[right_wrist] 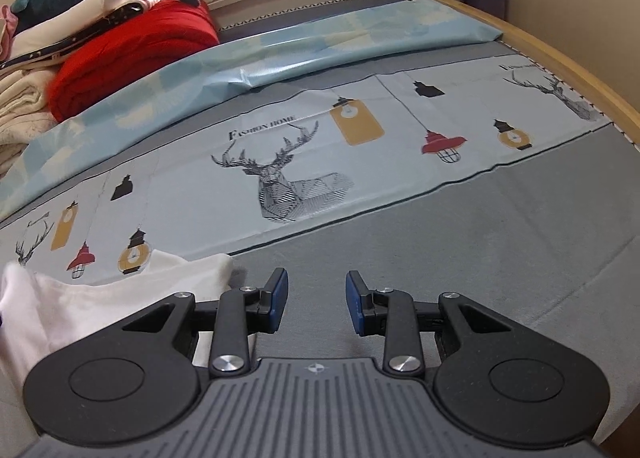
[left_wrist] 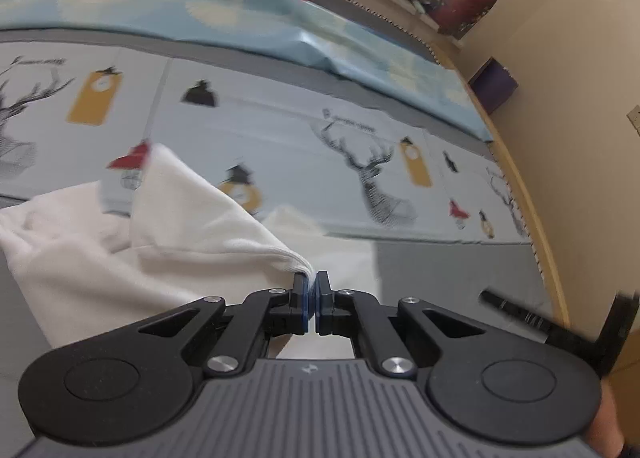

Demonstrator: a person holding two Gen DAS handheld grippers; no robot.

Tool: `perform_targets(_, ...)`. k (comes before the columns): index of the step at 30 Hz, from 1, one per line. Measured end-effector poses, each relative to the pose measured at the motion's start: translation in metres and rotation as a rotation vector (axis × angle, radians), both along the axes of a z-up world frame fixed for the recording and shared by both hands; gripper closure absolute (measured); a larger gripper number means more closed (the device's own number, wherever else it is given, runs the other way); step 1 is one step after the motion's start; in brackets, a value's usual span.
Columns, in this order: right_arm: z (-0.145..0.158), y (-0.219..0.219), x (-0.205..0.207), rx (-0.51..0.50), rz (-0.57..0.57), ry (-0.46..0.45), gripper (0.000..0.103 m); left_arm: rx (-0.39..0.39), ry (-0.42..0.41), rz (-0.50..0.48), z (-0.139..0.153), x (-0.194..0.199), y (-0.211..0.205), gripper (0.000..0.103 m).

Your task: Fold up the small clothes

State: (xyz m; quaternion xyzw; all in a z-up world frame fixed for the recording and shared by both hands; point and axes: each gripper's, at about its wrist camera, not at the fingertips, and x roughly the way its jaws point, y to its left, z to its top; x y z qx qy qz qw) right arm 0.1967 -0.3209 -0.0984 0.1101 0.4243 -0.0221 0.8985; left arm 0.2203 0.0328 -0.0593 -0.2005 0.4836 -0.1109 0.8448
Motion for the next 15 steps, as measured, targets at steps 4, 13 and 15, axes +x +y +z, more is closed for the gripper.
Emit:
perform_targets(4,-0.002,-0.005,-0.002,0.006,0.001,0.009,0.07,0.102,0.001,0.0,-0.002,0.004,-0.004,0.1)
perform_targets(13,0.013,0.004,0.006,0.024,0.05,-0.026,0.07,0.3,0.146,0.171,-0.031,-0.039,0.162,0.099)
perform_targets(15,0.018,0.013,0.007,0.033,0.065,-0.04,0.07,0.36,0.236,0.22,-0.049,-0.045,0.201,0.095)
